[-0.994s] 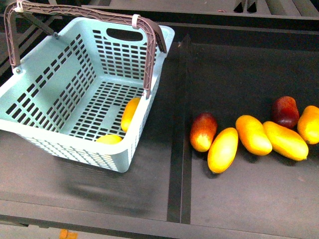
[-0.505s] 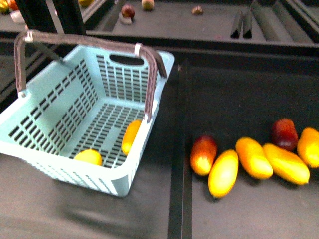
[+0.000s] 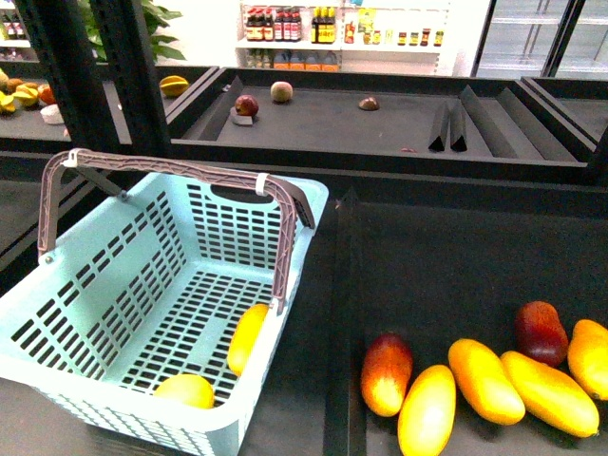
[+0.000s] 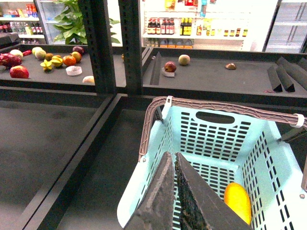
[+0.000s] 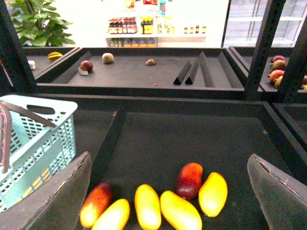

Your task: Pick lemon and mango into basket

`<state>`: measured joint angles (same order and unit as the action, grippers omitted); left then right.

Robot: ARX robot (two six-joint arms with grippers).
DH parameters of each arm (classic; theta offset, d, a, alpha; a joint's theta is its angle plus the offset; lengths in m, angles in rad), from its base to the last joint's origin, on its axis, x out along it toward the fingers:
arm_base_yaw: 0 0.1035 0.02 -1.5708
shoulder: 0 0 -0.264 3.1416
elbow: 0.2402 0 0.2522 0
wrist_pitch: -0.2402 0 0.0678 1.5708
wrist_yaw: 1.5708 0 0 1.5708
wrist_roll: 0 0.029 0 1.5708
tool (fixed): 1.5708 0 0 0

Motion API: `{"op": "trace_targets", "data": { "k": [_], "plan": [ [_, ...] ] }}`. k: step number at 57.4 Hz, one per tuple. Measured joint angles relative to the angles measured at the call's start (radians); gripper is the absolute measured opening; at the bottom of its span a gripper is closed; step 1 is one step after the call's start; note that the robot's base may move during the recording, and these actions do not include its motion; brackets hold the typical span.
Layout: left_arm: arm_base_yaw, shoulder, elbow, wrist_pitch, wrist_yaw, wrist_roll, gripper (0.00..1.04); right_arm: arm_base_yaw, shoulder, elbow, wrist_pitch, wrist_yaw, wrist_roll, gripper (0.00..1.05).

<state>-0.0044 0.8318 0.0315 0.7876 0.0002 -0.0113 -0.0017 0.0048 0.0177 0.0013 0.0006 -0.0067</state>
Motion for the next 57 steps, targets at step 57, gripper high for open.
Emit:
{"op": "trace_targets", "data": {
  "k": [57],
  "plan": [
    [0.001, -0.622, -0.016, -0.576, 0.000, 0.000, 0.03, 0.000, 0.000, 0.000, 0.000, 0.000, 0.000, 0.96]
  ]
}}
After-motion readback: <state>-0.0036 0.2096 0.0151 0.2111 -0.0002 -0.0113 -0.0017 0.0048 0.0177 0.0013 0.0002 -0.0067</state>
